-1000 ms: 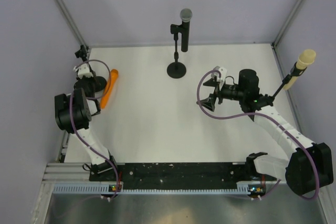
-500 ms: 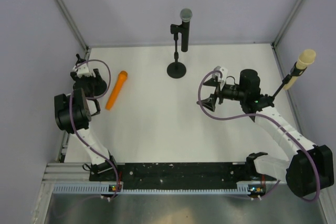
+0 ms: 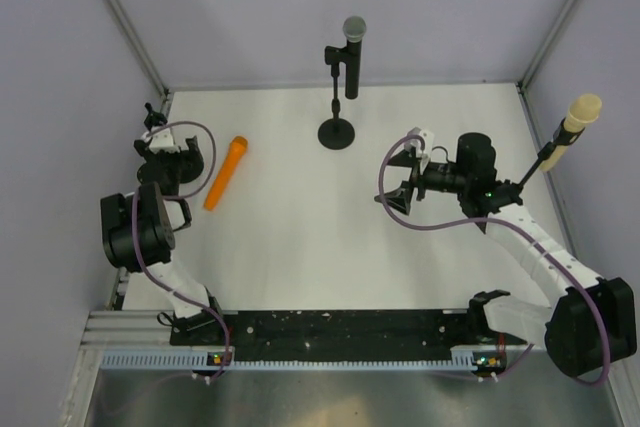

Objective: Remove the microphone from the stand

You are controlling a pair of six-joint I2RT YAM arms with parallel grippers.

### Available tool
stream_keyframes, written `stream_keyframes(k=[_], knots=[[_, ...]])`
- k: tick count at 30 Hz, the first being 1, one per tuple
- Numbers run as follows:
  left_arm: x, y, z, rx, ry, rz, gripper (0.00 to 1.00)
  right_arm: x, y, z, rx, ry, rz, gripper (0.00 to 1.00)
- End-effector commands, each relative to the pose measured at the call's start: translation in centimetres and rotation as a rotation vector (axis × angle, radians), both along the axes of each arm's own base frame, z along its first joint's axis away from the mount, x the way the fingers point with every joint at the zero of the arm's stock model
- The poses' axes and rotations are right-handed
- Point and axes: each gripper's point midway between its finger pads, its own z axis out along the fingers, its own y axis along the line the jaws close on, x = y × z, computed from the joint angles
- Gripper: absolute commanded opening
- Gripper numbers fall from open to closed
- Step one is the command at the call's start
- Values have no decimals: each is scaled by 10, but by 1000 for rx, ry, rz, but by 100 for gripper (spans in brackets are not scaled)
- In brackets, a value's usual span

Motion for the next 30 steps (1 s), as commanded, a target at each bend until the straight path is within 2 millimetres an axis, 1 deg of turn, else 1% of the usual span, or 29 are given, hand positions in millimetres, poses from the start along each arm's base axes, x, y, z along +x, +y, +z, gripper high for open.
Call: stream_keyframes(k=[1,7,10,13,16,17,18,21,22,23,28,29,30], knots=[[-14,-6,29,64,-64,-19,99,-5,0,15,31,-51,26,99],[-33,-2,32,50,-19,37,99,-9,-1,23,39,-78,28,99],[-45,-5,35,41,5,48,99,-9,-2,25,43,-90,23,99],[-59,-10,37,21,36,49,99,0,-4,30,53,-109,-27,99],[-72,-21,38,7,82,18,99,13,-9,31,49,-123,-102,99],[-76,-24,41,2,88,12,99,18,-12,32,50,-128,-132,98],[-81,-28,40,-4,109,-1,99,23,-14,34,51,-137,-161,98],[-99,-44,45,-6,131,-53,99,34,-21,38,54,-150,-233,98],[-106,-50,52,5,119,-70,99,36,-22,40,55,-155,-250,98],[-111,-57,53,13,123,-98,99,39,-24,43,58,-166,-271,98],[-141,-84,67,85,122,-199,99,45,-34,58,68,-216,-344,98],[-147,-90,65,89,139,-229,99,45,-36,62,70,-229,-353,98],[-149,-97,73,105,131,-262,99,45,-37,65,69,-243,-360,98]])
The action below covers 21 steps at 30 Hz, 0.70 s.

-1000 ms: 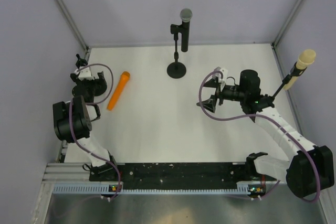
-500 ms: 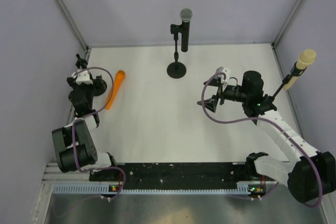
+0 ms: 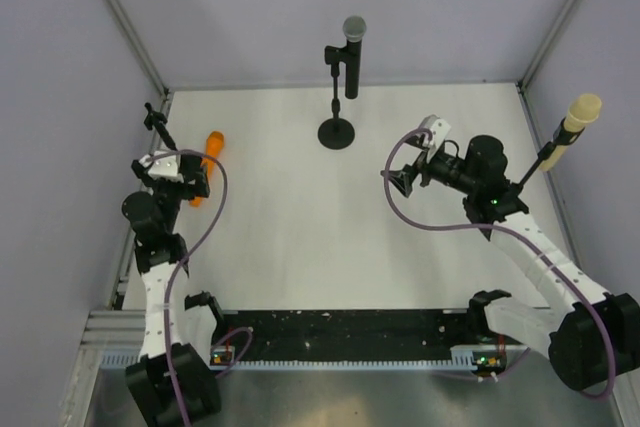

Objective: Remove the microphone from the stand

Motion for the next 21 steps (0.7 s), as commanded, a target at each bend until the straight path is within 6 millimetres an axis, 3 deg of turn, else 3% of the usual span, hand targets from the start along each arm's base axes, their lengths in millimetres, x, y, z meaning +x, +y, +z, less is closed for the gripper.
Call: stream_keyframes(k=[1,5,11,15,18,21], knots=[[-23,-35,-15,42,123,-184,99,6,-15,42,33,-138,-87,98],[-44,-81,-9,55,191,-472,99,4,-20,57,38,-190,-114,98],[-72,-132,13,30,146,-802,99,9,-25,60,46,-181,-157,98],[-41,-142,19,16,167,-738,99,13,-29,58,14,-182,-175,98],[-21,-166,9,70,217,-721,99,11,-30,58,-16,-182,-158,98],[-6,-197,16,57,188,-785,99,4,-28,54,-57,-161,-120,98]])
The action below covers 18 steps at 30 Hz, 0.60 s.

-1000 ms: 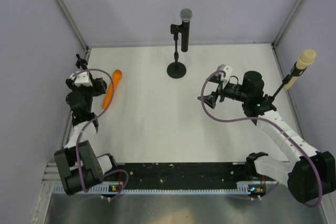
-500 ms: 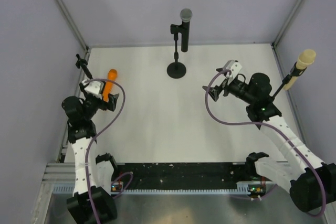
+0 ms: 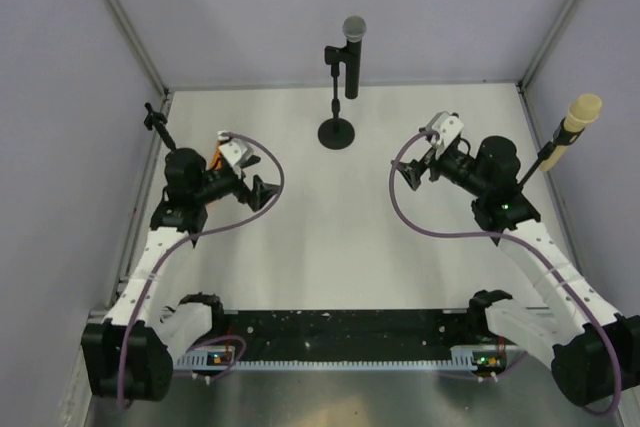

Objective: Remove the microphone from the stand

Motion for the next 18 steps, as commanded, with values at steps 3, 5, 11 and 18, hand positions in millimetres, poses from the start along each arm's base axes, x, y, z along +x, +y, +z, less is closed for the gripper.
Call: stream_keyframes(k=[3,5,11,18], knots=[[50,-39,37,-52,-79,-5,99,-20,0,4,-104,-11,95,98],[66,-50,43,-63,-77,-13,99,-35,1,-6,-130,-4,140,98],[122,-72,52,-104,-121,8,99,-59,1,-43,-172,22,214,99],[179,-102,48,-122,-132,-27,99,-57,-25,-37,-174,61,141,99]])
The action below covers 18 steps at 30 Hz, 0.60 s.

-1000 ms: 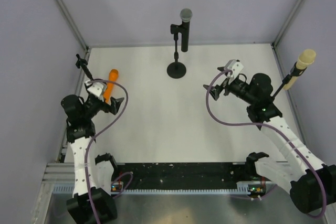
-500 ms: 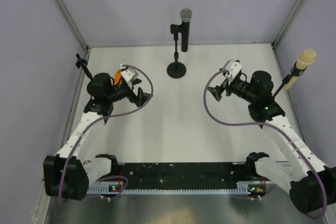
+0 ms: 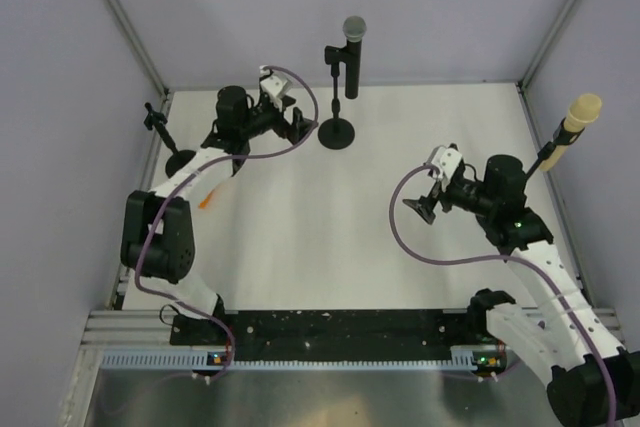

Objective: Remove the microphone from the stand

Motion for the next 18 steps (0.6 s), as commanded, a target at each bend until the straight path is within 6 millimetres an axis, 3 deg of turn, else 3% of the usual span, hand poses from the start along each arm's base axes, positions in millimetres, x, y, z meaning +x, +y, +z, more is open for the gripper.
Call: stream_keyframes(k=[1,9,14,18], knots=[[35,-18,29,-54,-123,-20,99,-2,-14,18,3,-22,-13,99],[79,-44,19,-67,-193,-131,91,4,-28,10,51,38,-13,99],[97,-59,16,-84,-224,-204,71,12,-38,1,53,31,-58,99],[107,-68,8,-109,-230,-258,65,18,-49,-8,39,28,-99,99]])
